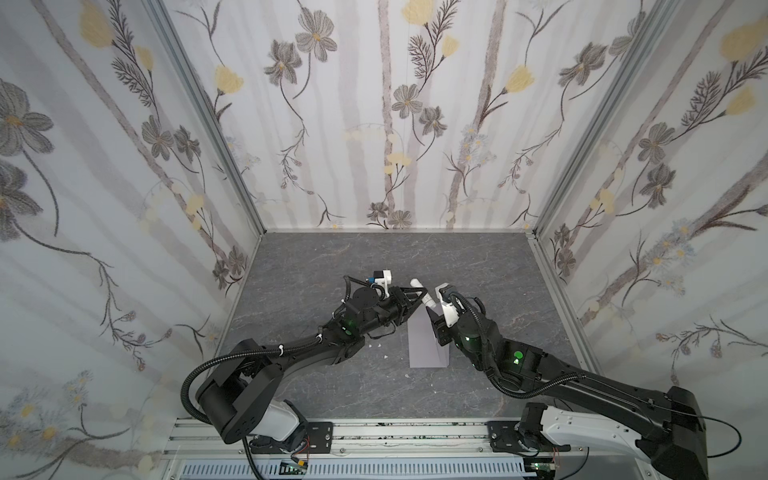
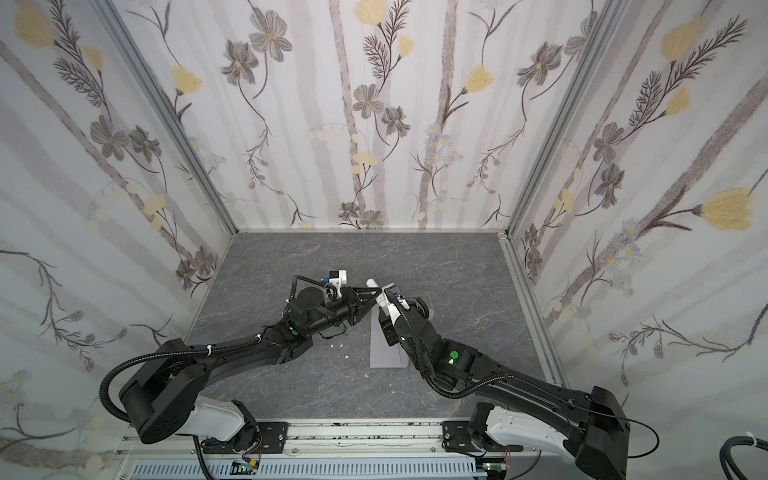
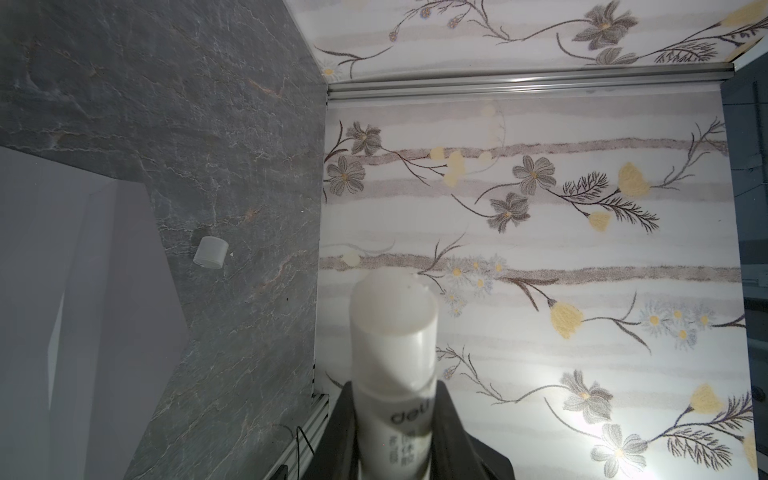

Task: Place the letter into the envelope and seal it

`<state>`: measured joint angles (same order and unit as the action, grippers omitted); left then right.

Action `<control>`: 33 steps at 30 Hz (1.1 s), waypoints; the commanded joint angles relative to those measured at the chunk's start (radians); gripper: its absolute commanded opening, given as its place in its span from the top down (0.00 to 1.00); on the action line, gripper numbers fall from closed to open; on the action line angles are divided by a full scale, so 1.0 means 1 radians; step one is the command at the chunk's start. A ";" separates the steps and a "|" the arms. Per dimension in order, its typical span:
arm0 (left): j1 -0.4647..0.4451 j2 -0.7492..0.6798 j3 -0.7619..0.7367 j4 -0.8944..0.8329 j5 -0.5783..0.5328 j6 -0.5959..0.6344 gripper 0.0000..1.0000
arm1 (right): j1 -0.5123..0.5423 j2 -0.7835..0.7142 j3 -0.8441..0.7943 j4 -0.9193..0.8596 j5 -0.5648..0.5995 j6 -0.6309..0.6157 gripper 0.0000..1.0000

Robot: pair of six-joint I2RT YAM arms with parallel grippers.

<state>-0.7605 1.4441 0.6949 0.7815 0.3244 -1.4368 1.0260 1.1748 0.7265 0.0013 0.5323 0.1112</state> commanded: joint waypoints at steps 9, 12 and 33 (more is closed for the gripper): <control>0.003 -0.004 0.025 0.013 0.027 0.010 1.00 | -0.017 0.036 0.004 0.080 -0.073 -0.025 0.58; 0.002 -0.002 0.023 0.013 0.030 0.010 1.00 | -0.023 0.028 -0.001 0.095 -0.096 -0.028 0.67; -0.004 0.005 0.017 0.015 0.030 0.024 1.00 | -0.159 -0.025 -0.007 0.153 -0.424 0.267 0.81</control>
<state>-0.7605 1.4467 0.7132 0.8200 0.3378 -1.4368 0.8879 1.1492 0.7189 0.0422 0.2008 0.2623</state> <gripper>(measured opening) 0.207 0.238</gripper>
